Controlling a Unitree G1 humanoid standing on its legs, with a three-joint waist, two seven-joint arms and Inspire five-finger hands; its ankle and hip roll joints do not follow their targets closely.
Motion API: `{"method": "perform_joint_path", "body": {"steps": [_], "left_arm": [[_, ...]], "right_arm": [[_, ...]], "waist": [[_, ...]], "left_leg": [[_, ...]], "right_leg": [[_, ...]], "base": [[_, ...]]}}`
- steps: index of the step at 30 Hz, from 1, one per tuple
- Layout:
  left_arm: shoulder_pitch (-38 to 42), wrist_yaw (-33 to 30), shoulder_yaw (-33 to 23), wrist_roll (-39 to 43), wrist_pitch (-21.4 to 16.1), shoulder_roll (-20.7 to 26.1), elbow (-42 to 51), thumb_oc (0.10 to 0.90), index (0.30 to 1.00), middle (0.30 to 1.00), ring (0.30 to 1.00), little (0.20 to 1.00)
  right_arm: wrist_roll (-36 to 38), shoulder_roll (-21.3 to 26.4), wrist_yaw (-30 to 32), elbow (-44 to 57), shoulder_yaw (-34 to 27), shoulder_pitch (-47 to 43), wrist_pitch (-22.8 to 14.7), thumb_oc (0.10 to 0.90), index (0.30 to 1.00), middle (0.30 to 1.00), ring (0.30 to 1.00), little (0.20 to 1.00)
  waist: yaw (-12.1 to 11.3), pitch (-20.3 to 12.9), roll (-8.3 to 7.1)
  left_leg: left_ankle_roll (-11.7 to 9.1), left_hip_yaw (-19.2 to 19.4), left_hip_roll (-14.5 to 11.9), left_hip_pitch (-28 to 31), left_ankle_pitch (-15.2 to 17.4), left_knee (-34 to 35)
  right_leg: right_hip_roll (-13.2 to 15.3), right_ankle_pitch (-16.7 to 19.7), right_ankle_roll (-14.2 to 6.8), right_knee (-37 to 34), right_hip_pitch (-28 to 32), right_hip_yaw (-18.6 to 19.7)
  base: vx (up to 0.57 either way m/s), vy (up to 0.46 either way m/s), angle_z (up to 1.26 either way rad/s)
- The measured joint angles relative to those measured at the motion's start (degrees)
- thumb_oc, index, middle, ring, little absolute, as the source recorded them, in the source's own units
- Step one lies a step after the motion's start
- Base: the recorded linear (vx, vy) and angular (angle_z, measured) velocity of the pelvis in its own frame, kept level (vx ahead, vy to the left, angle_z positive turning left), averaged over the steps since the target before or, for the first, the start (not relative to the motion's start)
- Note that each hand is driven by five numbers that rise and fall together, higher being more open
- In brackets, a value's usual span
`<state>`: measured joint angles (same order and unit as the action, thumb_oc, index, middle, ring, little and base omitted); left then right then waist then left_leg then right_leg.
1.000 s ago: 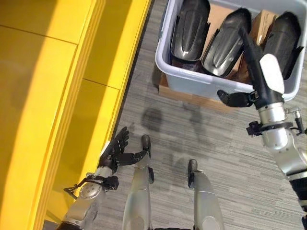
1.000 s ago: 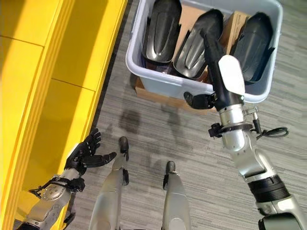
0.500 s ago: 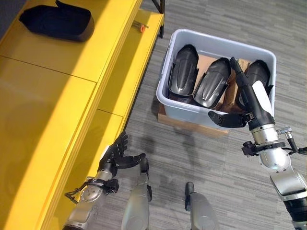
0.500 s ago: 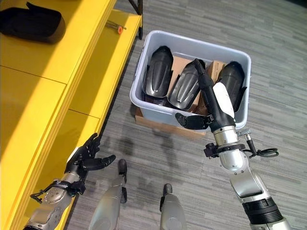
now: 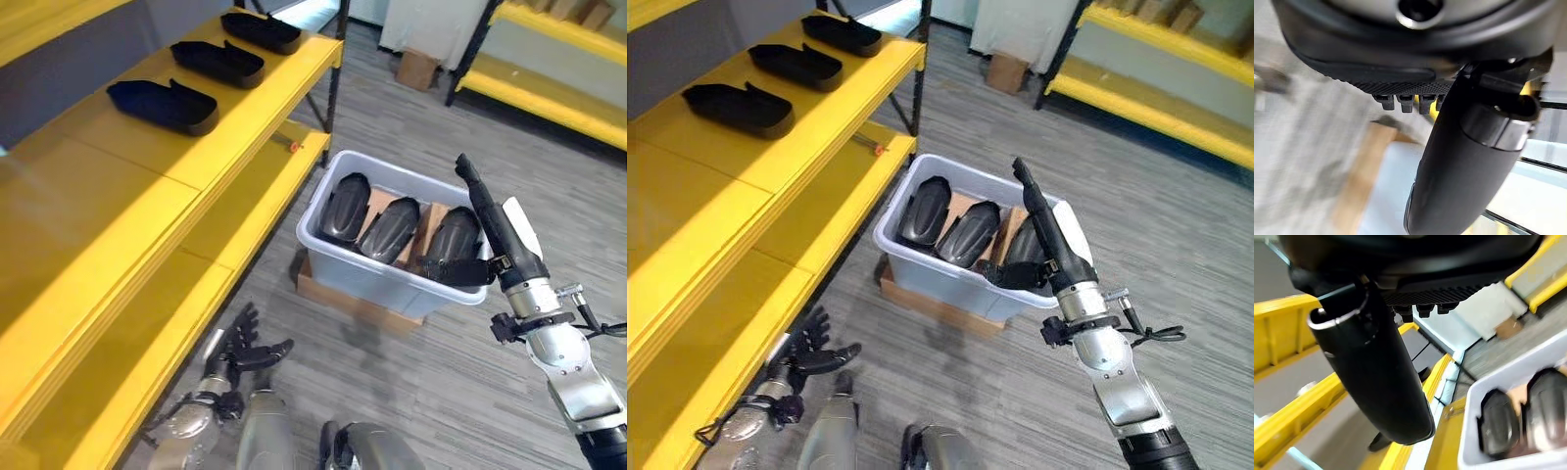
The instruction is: Move parts from the plastic box to the shelf.
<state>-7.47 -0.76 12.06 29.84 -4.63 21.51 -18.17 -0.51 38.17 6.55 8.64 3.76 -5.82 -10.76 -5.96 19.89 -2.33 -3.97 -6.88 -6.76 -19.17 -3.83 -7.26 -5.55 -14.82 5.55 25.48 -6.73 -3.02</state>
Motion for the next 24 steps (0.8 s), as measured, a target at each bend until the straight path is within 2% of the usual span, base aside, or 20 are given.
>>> {"method": "perform_joint_path", "body": {"steps": [1,3,6,9,11,13,14,16,19,24], "left_arm": [[-0.21,-0.24,0.0,-1.07,0.16,-0.44,-0.67,0.9,1.0,1.0,1.0,1.0],[-1.19,-0.81,-0.63,-1.1,0.16,-0.39,-0.66,0.9,1.0,1.0,1.0,1.0],[-0.32,-1.44,-1.06,-1.45,0.13,-0.4,-0.94,0.9,1.0,1.0,1.0,1.0],[1.75,-1.49,-1.18,-1.67,0.08,-0.54,-0.28,0.9,1.0,1.0,1.0,1.0],[2.32,-1.53,-1.74,-1.96,-0.12,-0.49,0.92,0.9,1.0,1.0,1.0,1.0],[3.75,-1.52,-2.0,-1.99,-0.52,-0.55,1.09,0.9,1.0,1.0,1.0,1.0],[4.52,-1.58,-2.68,-2.0,-0.68,-0.57,1.44,0.9,1.0,1.0,1.0,1.0],[4.91,-2.16,-3.48,-2.0,-0.83,-0.37,1.45,0.9,1.0,1.0,1.0,1.0],[4.93,-2.77,-3.85,-2.01,-0.83,-0.37,1.45,0.9,1.0,1.0,1.0,1.0],[2.88,-2.73,-3.76,-2.04,-0.78,-0.45,1.43,0.9,1.0,1.0,1.0,1.0]], "right_arm": [[0.0,-1.5,0.02,-0.1,0.38,0.04,0.23,0.9,1.0,1.0,1.0,1.0],[-0.06,-2.16,-0.02,0.03,2.34,-0.2,0.27,0.9,1.0,1.0,1.0,1.0],[-0.56,-3.0,0.07,0.37,2.47,0.55,0.06,0.9,1.0,1.0,1.0,1.0],[-0.57,-3.13,0.07,0.38,1.7,1.98,0.29,0.9,1.0,1.0,1.0,1.0],[-0.59,-3.57,0.07,0.46,1.62,2.24,0.42,0.9,1.0,1.0,1.0,1.0],[-0.75,-3.82,0.06,0.63,1.19,2.46,0.43,0.9,1.0,1.0,1.0,1.0],[-1.21,-4.21,0.01,0.85,1.05,2.3,0.45,0.9,1.0,1.0,1.0,1.0],[-1.55,-4.84,-0.02,1.12,1.05,2.41,0.47,0.9,1.0,1.0,1.0,1.0],[-1.55,-4.96,-0.07,2.05,0.99,2.35,0.52,0.9,1.0,1.0,1.0,1.0],[-1.59,-5.14,-0.33,2.4,0.99,2.41,0.56,0.9,1.0,1.0,1.0,1.0]], "waist": [[-0.38,0.09,0.41],[-0.83,-0.05,0.66],[-0.04,-0.24,0.39],[1.4,-1.31,-0.74],[1.8,-2.77,-2.0],[2.02,-3.01,-2.23],[1.89,-3.09,-2.3],[1.74,-3.13,-2.25],[1.4,-3.44,-2.22],[1.79,-4.5,-2.2]], "left_leg": [[0.61,-0.86,0.9,0.1,0.22,1.24],[1.62,-1.69,1.55,1.14,-0.17,1.18],[2.42,-1.37,2.34,2.71,-1.97,-0.29],[2.62,2.23,3.08,2.55,-4.48,-2.17],[3.86,4.83,4.8,2.37,-4.34,-2.37],[4.8,5.58,6.08,2.46,-3.74,-2.32],[5.66,6.36,6.55,2.6,-3.15,-2.31],[6.64,6.72,7.04,3.23,-2.38,-2.14],[6.91,7.4,7.19,3.63,-2.14,-1.28],[6.95,7.81,7.21,3.65,-2.02,-0.34]], "right_leg": [[-0.14,0.42,0.27,-0.26,-0.02,0.76],[-1.32,1.1,-0.63,-1.55,0.67,3.01],[-1.88,0.33,0.47,-1.35,0.93,5.17],[-0.06,-1.48,-1.38,-1.3,1.33,7.53],[2.42,-2.03,-3.89,-1.77,1.22,8.83],[4.2,-2.21,-5.05,-3.44,2.26,8.77],[5.46,-1.93,-6.32,-5.56,3.21,8.63],[6.59,-0.49,-7.54,-9.87,5.72,7.78],[7.55,1.03,-8.08,-13.52,7.0,7.18],[7.73,2.01,-8.0,-15.24,7.22,7.47]], "base": [[0.2,0.118,-0.37],[0.17,0.127,-0.69],[0.23,0.153,-0.55],[0.19,0.144,-0.32],[0.1,0.088,-0.21],[0.09,0.081,-0.03],[0.08,0.076,-0.09],[0.11,0.1,-0.07],[0.06,0.048,-0.09],[0.04,0.038,-0.06]]}}
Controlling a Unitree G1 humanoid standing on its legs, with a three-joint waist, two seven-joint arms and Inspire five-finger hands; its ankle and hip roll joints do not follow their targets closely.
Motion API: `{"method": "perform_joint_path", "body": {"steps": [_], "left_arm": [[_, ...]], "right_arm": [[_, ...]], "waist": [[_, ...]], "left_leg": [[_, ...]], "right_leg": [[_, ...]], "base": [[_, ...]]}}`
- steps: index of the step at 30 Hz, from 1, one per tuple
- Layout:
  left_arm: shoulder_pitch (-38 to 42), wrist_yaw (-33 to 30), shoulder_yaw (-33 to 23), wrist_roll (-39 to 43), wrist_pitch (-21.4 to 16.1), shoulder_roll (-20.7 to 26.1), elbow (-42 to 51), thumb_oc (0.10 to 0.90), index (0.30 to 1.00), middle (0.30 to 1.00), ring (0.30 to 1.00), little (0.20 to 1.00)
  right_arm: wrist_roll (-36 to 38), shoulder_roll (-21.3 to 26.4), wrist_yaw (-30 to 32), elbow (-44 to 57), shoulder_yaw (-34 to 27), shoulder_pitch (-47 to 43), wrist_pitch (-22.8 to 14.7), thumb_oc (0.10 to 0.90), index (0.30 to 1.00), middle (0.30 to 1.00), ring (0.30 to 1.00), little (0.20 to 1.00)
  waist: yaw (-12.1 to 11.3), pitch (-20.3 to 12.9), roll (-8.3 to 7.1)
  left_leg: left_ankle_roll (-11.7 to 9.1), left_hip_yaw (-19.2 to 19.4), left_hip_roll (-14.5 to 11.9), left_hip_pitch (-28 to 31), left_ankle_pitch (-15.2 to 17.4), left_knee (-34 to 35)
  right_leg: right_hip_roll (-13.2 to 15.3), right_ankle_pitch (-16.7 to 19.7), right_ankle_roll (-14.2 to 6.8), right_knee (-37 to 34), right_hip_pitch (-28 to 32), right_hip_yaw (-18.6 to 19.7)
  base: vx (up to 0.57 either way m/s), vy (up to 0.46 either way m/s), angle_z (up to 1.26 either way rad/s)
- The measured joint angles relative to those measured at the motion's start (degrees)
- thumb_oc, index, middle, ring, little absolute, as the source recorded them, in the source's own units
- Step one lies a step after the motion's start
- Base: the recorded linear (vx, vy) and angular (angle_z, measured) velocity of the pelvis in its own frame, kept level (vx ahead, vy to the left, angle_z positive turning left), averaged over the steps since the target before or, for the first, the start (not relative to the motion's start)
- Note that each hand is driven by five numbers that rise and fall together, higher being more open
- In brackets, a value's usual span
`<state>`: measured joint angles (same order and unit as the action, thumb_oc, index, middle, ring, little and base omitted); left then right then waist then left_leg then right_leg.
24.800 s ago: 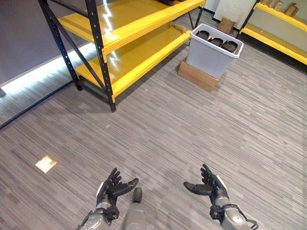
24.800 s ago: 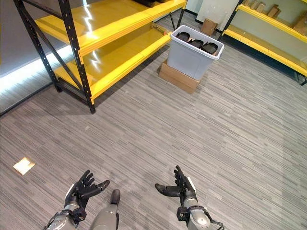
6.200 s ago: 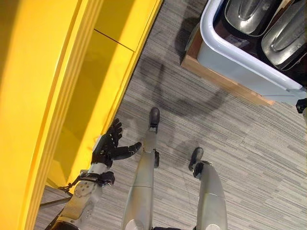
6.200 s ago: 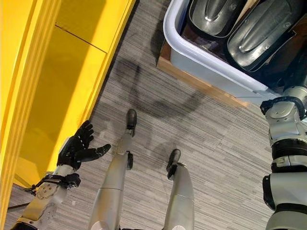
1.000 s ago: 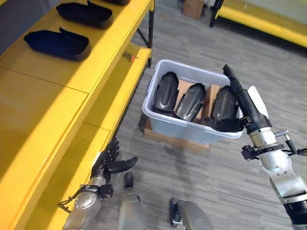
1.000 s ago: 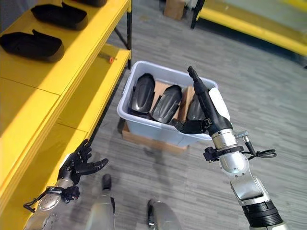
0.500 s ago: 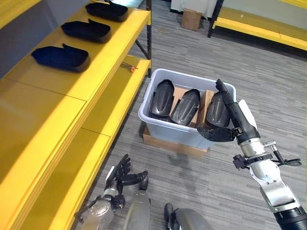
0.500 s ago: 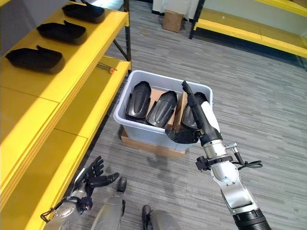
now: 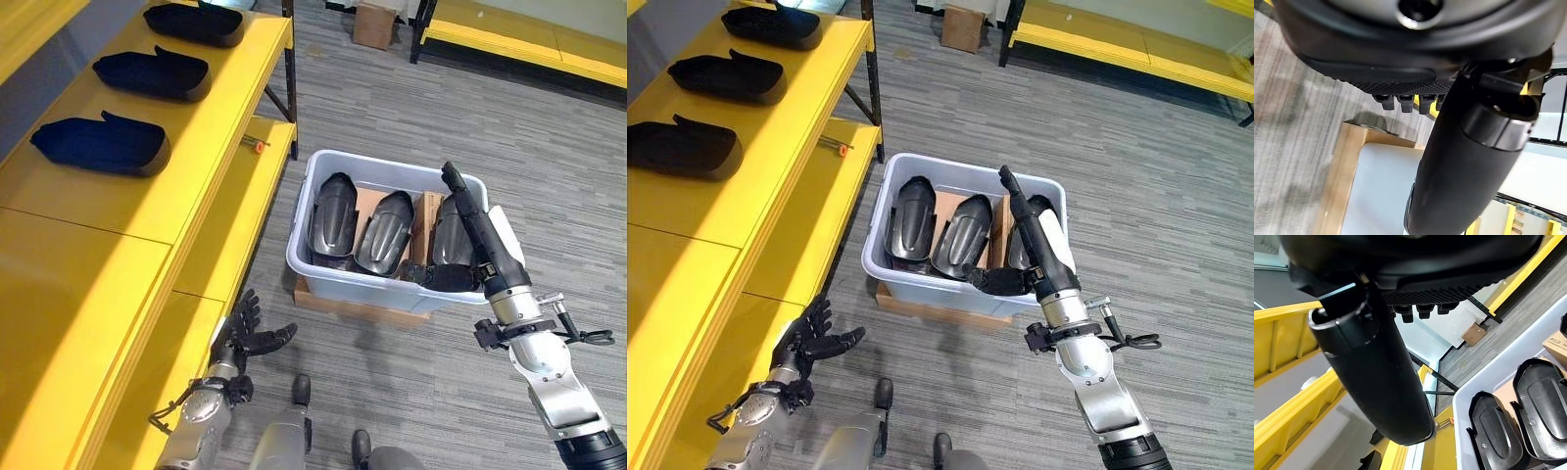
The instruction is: Move parts from the plastic box to the shelf.
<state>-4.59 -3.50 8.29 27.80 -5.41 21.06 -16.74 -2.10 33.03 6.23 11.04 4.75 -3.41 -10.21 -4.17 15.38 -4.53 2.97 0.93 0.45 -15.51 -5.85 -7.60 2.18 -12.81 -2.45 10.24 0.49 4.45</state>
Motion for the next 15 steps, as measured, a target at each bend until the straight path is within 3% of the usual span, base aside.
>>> {"method": "perform_joint_path", "body": {"steps": [6,11,13,15], "left_arm": [[-1.19,-0.05,0.14,-0.01,0.01,-0.01,-0.03,0.9,1.0,1.0,1.0,1.0],[-0.63,-0.62,0.94,-0.02,0.01,-0.07,-0.24,0.9,1.0,1.0,1.0,1.0],[-0.32,-0.93,1.26,-0.09,-0.01,-0.24,-1.07,0.9,1.0,1.0,1.0,1.0],[-0.36,-1.23,1.33,-0.68,0.02,-0.2,-1.32,0.9,1.0,1.0,1.0,1.0]], "right_arm": [[0.02,-0.12,-0.64,0.02,0.77,-0.72,0.38,0.9,1.0,1.0,1.0,1.0],[0.03,-0.6,-0.69,0.08,2.92,-2.83,0.76,0.9,1.0,1.0,1.0,1.0],[0.01,-1.59,-0.73,0.23,4.24,-3.3,0.76,0.9,1.0,1.0,1.0,1.0],[-0.01,-2.09,-0.74,0.38,5.92,-3.57,0.79,0.9,1.0,1.0,1.0,1.0]], "waist": [[-0.11,-2.71,-0.01],[-0.6,-2.82,-0.01],[-0.64,-2.99,0.27],[0.3,-3.13,0.76]], "left_leg": [[0.08,0.51,0.15,-2.35,0.44,-0.24],[1.03,1.04,0.92,-2.51,1.71,-1.3],[1.82,1.03,1.51,-2.11,2.88,-1.53],[2.24,0.75,1.85,-1.2,2.56,-1.02]], "right_leg": [[0.25,0.04,0.0,-0.05,-2.46,0.49],[1.2,-0.41,-0.48,0.55,-2.46,0.82],[1.39,-1.51,-1.23,5.67,-4.37,1.12],[1.22,-1.84,-1.46,15.82,-8.82,1.71]], "base": [[0.06,0.059,-0.04],[0.13,0.124,-0.03],[0.1,0.188,0.01],[0.07,0.225,0.07]]}}
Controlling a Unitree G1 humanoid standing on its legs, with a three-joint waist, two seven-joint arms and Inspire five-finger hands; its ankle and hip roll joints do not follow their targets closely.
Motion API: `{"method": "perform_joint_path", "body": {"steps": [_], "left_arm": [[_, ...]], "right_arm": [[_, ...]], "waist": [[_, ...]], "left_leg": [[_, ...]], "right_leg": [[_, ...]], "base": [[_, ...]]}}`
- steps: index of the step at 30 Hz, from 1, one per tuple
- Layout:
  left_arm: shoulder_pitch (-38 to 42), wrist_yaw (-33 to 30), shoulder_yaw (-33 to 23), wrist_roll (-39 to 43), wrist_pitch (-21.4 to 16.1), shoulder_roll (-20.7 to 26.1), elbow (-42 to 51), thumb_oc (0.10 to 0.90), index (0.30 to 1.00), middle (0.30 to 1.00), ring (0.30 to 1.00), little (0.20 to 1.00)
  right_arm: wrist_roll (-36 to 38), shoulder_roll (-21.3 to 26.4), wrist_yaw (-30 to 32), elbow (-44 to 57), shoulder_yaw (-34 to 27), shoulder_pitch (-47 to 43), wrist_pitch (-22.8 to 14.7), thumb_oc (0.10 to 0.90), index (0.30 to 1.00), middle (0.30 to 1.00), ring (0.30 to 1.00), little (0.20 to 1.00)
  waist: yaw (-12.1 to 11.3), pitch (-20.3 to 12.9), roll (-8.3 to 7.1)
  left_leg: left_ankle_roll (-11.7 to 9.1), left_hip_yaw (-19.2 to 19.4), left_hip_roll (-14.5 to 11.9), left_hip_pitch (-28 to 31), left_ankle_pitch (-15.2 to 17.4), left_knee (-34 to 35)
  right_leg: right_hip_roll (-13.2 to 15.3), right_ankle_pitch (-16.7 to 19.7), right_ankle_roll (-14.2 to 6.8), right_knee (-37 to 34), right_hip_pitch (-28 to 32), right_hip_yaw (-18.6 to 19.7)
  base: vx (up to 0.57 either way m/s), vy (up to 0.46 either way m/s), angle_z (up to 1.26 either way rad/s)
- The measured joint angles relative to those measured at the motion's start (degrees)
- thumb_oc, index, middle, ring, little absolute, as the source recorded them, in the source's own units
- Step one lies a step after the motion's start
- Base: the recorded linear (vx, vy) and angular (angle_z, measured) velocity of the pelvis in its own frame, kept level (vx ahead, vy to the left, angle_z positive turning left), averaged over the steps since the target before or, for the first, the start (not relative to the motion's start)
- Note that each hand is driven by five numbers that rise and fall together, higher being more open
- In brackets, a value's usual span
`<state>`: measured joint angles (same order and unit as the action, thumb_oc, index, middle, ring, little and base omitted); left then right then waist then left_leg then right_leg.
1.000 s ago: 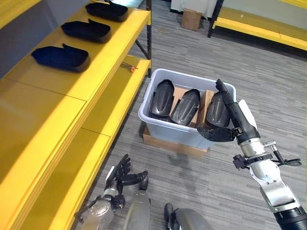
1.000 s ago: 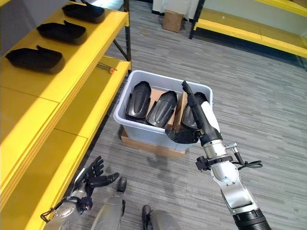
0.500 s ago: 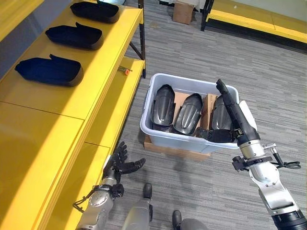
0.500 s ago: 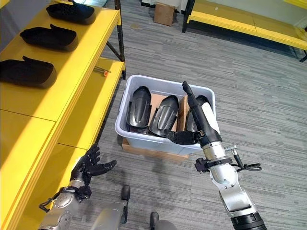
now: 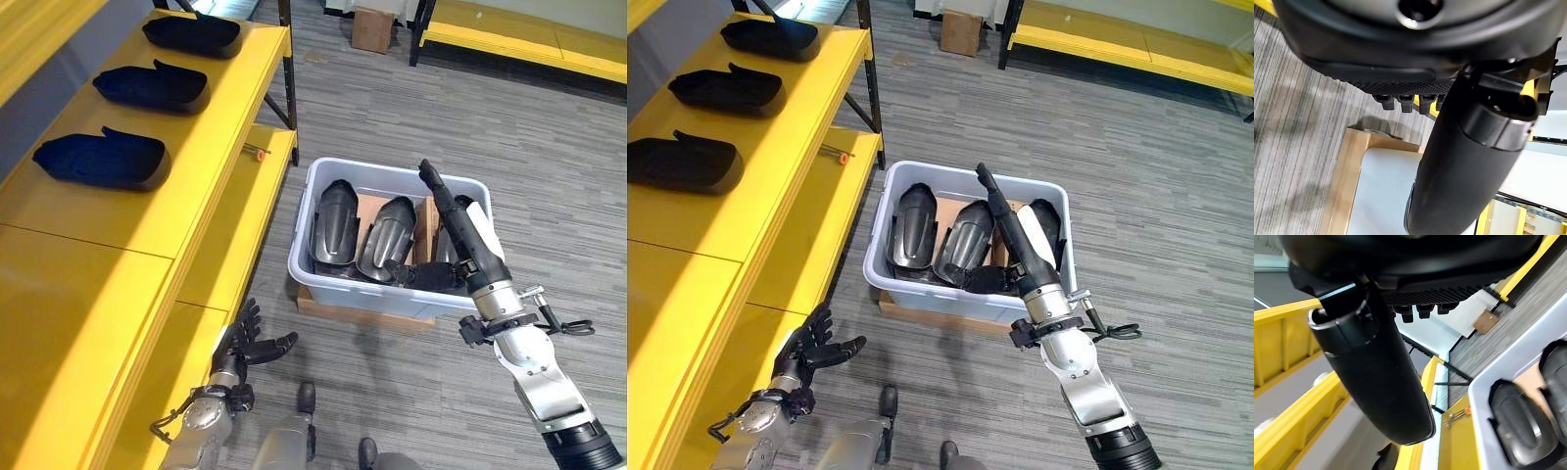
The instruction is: Move parts from the plastic box to the shelf.
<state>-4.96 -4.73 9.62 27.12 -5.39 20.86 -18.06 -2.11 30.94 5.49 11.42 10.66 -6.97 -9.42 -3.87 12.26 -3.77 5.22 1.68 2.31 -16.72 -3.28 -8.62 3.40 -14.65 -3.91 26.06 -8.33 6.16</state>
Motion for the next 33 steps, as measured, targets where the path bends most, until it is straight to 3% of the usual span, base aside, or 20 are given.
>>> {"method": "perform_joint_path", "body": {"steps": [1,2,4,5,6,7,9,11,12,15,17,19,20,21,25,29,33], "left_arm": [[-0.18,-0.05,0.1,-0.94,0.02,0.49,0.0,0.9,1.0,1.0,1.0,1.0],[-0.46,-0.25,0.15,-0.99,0.07,0.85,-0.08,0.9,1.0,1.0,1.0,1.0],[-1.03,-1.22,0.26,-1.03,0.11,0.82,-0.11,0.9,1.0,1.0,1.0,1.0],[-1.12,-1.25,0.19,-1.04,0.03,0.68,-0.16,0.9,1.0,1.0,1.0,1.0],[-0.94,-1.3,0.06,-1.04,0.0,0.36,-0.12,0.9,1.0,1.0,1.0,1.0],[-0.49,-1.3,-0.08,-1.04,-0.24,0.39,-0.05,0.9,1.0,1.0,1.0,1.0],[1.11,-1.31,-0.47,-1.04,-0.7,0.4,-0.05,0.9,1.0,1.0,1.0,1.0],[2.18,-1.3,-0.25,-1.04,-0.89,0.11,-0.28,0.9,1.0,1.0,1.0,1.0],[2.99,-1.27,-0.18,-1.06,-0.99,-0.43,-1.27,0.9,1.0,1.0,1.0,1.0],[3.15,-1.99,-0.23,-1.06,-1.0,-1.23,-2.43,0.9,1.0,1.0,1.0,1.0],[2.68,-2.13,-0.48,-1.05,-1.01,-1.51,-2.62,0.9,1.0,1.0,1.0,1.0],[2.12,-2.12,-0.8,-1.03,-1.1,-1.41,-2.49,0.9,1.0,1.0,1.0,1.0],[1.79,-2.28,-1.1,-0.98,-1.12,-1.73,-2.44,0.9,1.0,1.0,1.0,1.0],[0.88,-2.28,-1.04,-0.98,-1.15,-1.93,-2.42,0.9,1.0,1.0,1.0,1.0],[-0.97,-1.83,-0.82,-0.95,-1.14,-2.12,-1.57,0.9,1.0,1.0,1.0,1.0],[0.04,-1.24,-0.83,-0.94,-1.18,-2.19,-0.36,0.9,1.0,1.0,1.0,1.0],[1.19,-0.92,-0.77,-0.95,-1.21,-3.45,0.43,0.9,1.0,1.0,1.0,1.0]], "right_arm": [[-0.03,-0.16,-0.09,-0.04,1.53,-0.01,0.02,0.9,1.0,1.0,1.0,1.0],[-0.13,-1.05,-0.12,-0.09,2.57,-0.22,0.12,0.9,1.0,1.0,1.0,1.0],[-0.16,-2.88,-0.2,-0.14,4.96,-0.29,0.12,0.9,1.0,1.0,1.0,1.0],[-0.17,-3.02,-0.24,-0.05,5.76,-0.38,0.05,0.9,1.0,1.0,1.0,1.0],[-0.16,-2.86,-0.47,0.19,6.44,-0.14,-0.08,0.9,1.0,1.0,1.0,1.0],[-0.16,-2.51,-0.83,0.23,6.57,-0.15,-0.1,0.9,1.0,1.0,1.0,1.0],[-0.14,-1.69,-1.25,0.22,6.4,-0.08,-0.01,0.9,1.0,1.0,1.0,1.0],[-0.14,-1.44,-1.27,0.17,6.34,0.21,0.14,0.9,1.0,1.0,1.0,1.0],[-0.17,-1.43,-1.31,0.2,6.22,0.73,0.15,0.9,1.0,1.0,1.0,1.0],[-0.17,-1.38,-1.31,0.19,6.08,1.35,0.76,0.9,1.0,1.0,1.0,1.0],[-0.15,-1.44,-1.26,0.24,5.52,1.98,0.75,0.9,1.0,1.0,1.0,1.0],[-0.16,-1.32,-1.28,0.26,5.26,1.57,0.72,0.9,1.0,1.0,1.0,1.0],[-0.17,-1.18,-1.36,0.24,5.27,0.98,0.82,0.9,1.0,1.0,1.0,1.0],[-0.16,-1.09,-1.34,0.21,5.23,0.46,0.86,0.9,1.0,1.0,1.0,1.0],[-0.12,0.97,-1.19,0.29,2.99,-0.53,0.86,0.9,1.0,1.0,1.0,1.0],[-0.16,2.9,-0.55,0.26,1.51,-3.47,0.87,0.9,1.0,1.0,1.0,1.0],[-0.25,3.75,0.32,0.26,1.53,-8.15,0.87,0.9,1.0,1.0,1.0,1.0]], "waist": [[0.34,0.1,0.13],[0.5,0.19,0.39],[0.64,1.82,2.56],[0.79,2.41,3.29],[1.88,2.97,4.28],[2.68,3.41,4.08],[3.97,4.7,3.27],[4.17,5.94,3.23],[4.37,6.49,3.35],[5.21,7.47,2.89],[5.16,7.54,2.29],[4.95,7.55,0.93],[5.01,7.77,1.12],[5.08,7.89,1.88],[5.54,7.93,3.19],[5.69,7.96,3.87],[5.61,7.93,5.83]], "left_leg": [[1.12,0.63,0.42,1.61,0.36,0.76],[1.52,0.89,0.59,2.18,0.79,0.31],[2.2,1.69,-0.44,6.97,1.06,2.57],[2.54,2.04,-0.39,8.63,0.81,4.07],[2.62,2.21,-0.14,9.55,0.53,4.85],[2.25,2.14,0.61,9.7,0.93,4.91],[2.99,2.49,1.88,9.54,0.28,4.64],[3.04,2.45,2.24,9.25,0.94,3.76],[2.22,2.21,2.53,8.77,2.2,2.37],[1.2,0.82,3.04,8.86,2.97,0.36],[-0.57,-1.13,2.91,9.05,3.43,0.06],[-2.36,-2.27,2.99,8.83,4.04,-0.02],[-3.34,-2.77,2.32,8.77,4.28,0.03],[-4.41,-3.29,0.79,8.76,4.44,-0.01],[-7.71,-4.18,-5.3,9.75,3.61,3.45],[-9.64,-4.33,-8.4,9.75,2.03,6.86],[-9.52,-4.19,-9.9,9.6,0.84,9.62]], "right_leg": [[0.42,1.39,-0.49,7.87,-3.63,-0.13],[0.0,3.42,-0.7,11.12,-4.98,-0.26],[1.09,10.23,-1.76,21.23,-8.72,-4.81],[1.67,10.24,-1.31,24.7,-10.89,-6.07],[1.52,7.43,-1.42,21.59,-12.27,-6.6],[1.18,5.86,-1.7,17.63,-13.54,-5.11],[0.99,6.11,-1.56,5.05,-14.23,-2.3],[2.71,8.38,-1.68,-6.77,-13.58,-2.1],[5.39,10.91,-2.24,-14.14,-12.59,-2.07],[11.18,16.72,-2.51,-20.75,-9.81,-2.67],[12.25,19.11,-2.9,-22.89,-6.01,-4.29],[11.57,20.94,-3.5,-24.56,-2.21,-4.96],[11.43,22.83,-4.85,-24.42,-2.42,-5.74],[10.12,23.74,-4.78,-23.87,-2.52,-6.24],[4.19,22.24,-1.26,-22.65,-3.45,-8.45],[1.23,21.19,0.45,-21.16,-5.92,-8.73],[-0.07,19.82,1.95,-18.28,-8.71,-9.2]], "base": [[0.13,0.279,-0.05],[0.18,0.32,-0.16],[0.13,0.173,-0.42],[0.08,0.015,-0.35],[0.11,0.009,-0.12],[0.13,-0.026,0.22],[0.18,-0.103,0.2],[0.18,-0.185,0.03],[0.08,-0.131,0.09],[0.12,-0.226,0.29],[0.14,-0.243,0.37],[0.16,-0.249,0.4],[0.15,-0.262,0.19],[0.14,-0.253,0.02],[0.09,-0.191,-0.06],[0.06,-0.144,-0.1],[0.02,-0.066,-0.02]]}}
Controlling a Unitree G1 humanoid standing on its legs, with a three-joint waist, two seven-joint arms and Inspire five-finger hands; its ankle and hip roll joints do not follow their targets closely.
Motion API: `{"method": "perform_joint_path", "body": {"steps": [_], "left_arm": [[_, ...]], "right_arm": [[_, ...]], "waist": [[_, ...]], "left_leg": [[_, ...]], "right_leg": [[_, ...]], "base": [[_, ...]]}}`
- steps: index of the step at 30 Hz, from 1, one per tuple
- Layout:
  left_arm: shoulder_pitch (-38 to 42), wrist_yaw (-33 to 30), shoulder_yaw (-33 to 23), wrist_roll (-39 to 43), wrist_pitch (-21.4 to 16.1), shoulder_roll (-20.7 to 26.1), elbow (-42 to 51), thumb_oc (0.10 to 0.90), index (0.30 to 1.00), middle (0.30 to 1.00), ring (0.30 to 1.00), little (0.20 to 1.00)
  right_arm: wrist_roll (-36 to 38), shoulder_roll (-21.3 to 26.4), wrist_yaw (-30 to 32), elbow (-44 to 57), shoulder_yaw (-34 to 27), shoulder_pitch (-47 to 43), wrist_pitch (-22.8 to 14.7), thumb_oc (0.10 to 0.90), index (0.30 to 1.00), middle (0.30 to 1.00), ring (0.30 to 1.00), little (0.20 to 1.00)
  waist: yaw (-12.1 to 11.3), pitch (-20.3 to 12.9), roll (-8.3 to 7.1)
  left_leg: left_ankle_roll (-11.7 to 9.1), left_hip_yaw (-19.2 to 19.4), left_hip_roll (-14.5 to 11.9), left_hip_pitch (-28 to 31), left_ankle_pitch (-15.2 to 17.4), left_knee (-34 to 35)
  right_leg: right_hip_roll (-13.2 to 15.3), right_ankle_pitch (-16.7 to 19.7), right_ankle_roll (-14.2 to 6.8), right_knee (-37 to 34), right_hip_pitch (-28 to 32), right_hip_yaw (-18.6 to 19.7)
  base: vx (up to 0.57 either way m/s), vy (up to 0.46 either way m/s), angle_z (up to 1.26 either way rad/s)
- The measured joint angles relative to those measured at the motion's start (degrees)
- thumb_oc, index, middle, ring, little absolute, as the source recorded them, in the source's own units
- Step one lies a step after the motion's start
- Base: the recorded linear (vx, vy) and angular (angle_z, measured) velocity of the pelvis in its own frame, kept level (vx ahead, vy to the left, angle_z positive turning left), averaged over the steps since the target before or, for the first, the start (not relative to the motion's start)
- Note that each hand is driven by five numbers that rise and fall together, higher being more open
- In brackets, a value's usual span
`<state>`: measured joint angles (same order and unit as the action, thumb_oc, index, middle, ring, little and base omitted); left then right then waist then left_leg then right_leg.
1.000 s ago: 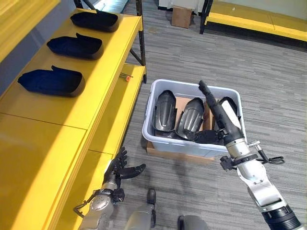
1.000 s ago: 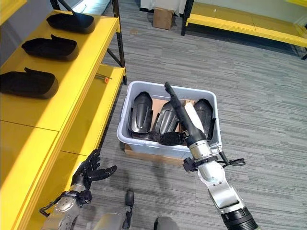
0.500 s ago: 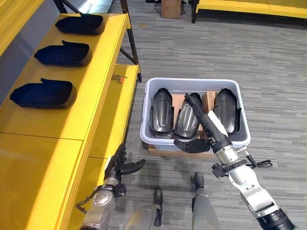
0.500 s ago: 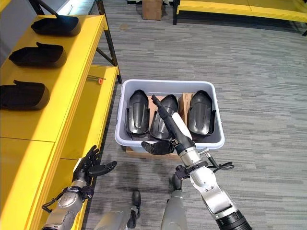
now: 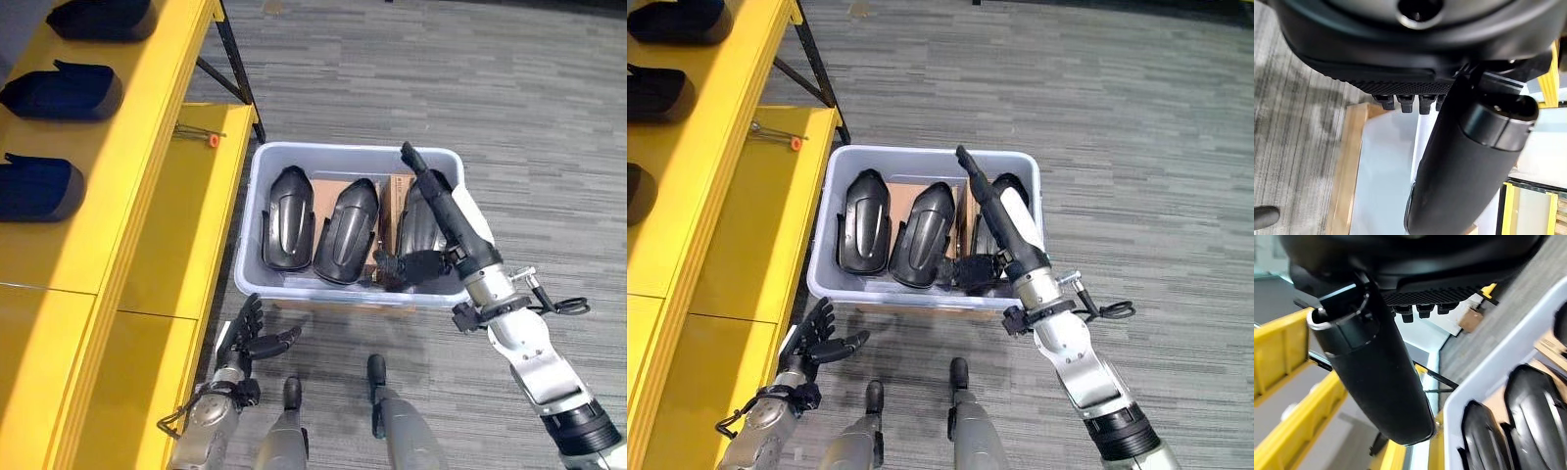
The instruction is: Move parts from the plastic box to the shelf.
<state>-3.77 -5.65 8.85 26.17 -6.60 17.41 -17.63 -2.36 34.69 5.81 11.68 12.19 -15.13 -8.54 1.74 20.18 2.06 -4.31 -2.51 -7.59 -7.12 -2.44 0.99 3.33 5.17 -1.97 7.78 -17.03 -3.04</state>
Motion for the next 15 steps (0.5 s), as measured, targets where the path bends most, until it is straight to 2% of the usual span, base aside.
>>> {"method": "perform_joint_path", "body": {"steps": [3,10,15], "left_arm": [[0.44,-0.01,0.06,0.01,-0.1,-0.43,0.18,0.9,1.0,1.0,1.0,1.0],[0.35,-0.11,0.03,0.03,-0.09,-0.34,0.18,0.9,1.0,1.0,1.0,1.0],[0.65,-0.18,0.12,0.21,-0.18,-0.2,0.12,0.9,1.0,1.0,1.0,1.0]], "right_arm": [[-2.02,1.33,0.49,-0.04,0.11,-3.18,-0.01,0.9,1.0,1.0,1.0,1.0],[-3.58,1.76,2.43,-1.14,0.88,-8.62,0.08,0.9,1.0,1.0,1.0,1.0],[-6.65,4.44,4.71,-10.15,2.75,-15.3,0.34,0.9,1.0,1.0,1.0,1.0]], "waist": [[-0.19,-0.01,0.8],[-0.53,-0.03,0.85],[-0.64,0.0,0.86]], "left_leg": [[-0.31,-0.12,-0.19,-1.27,-0.37,0.53],[-0.55,-0.12,-0.3,-3.74,-0.76,0.47],[-1.29,0.1,-0.22,-5.36,-1.24,0.57]], "right_leg": [[-0.06,-1.45,0.34,3.01,-2.87,-0.22],[-0.09,-2.64,0.83,6.27,-6.86,-0.23],[-0.07,-2.65,0.83,7.0,-8.98,0.21]], "base": [[0.01,-0.039,0.05],[0.0,-0.006,0.01],[-0.01,0.01,-0.01]]}}
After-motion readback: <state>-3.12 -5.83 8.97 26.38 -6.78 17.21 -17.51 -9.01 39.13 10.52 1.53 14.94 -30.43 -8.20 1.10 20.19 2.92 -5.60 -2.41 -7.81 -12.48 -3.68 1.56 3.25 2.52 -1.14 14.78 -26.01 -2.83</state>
